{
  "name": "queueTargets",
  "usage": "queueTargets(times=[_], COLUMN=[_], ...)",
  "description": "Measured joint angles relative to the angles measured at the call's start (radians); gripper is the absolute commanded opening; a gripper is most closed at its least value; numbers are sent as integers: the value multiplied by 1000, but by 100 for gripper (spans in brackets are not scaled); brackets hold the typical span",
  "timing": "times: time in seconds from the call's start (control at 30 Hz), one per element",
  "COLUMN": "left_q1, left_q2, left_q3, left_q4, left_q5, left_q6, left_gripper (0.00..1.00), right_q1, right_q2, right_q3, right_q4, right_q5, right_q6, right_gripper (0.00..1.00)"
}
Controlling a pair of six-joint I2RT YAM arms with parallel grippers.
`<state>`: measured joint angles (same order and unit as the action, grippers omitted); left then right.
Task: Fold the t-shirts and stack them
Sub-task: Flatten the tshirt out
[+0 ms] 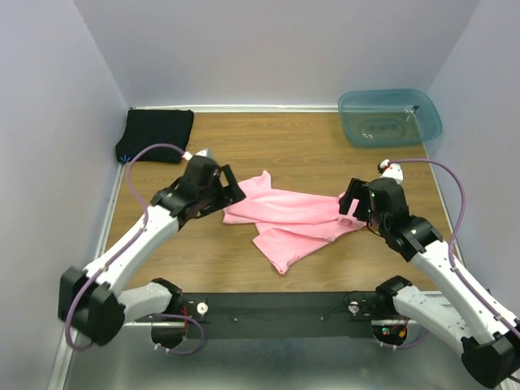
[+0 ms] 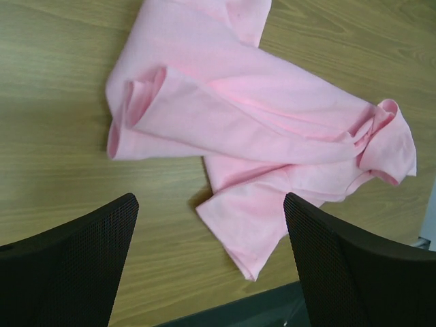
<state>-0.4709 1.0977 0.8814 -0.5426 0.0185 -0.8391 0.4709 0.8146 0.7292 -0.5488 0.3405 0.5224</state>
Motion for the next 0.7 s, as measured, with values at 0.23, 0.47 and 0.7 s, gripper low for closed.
queueTargets(times=[0.23, 0.47, 0.7], left_q1=[-122, -113, -56], left_q2=[383, 522, 608], left_q3=[315, 382, 386], left_q4=[-54, -89, -92], left_q5=[-227, -287, -278], left_q6=[-5, 126, 189], left_gripper=[92, 87, 81], right_q1=[0, 0, 0], right_q2=[-21, -63, -69], right_q3=[-1, -21, -22], right_q4=[-16, -24, -25], right_q5=[-106, -177, -186], right_q6=[-19, -27, -27], right_gripper=[95, 95, 95])
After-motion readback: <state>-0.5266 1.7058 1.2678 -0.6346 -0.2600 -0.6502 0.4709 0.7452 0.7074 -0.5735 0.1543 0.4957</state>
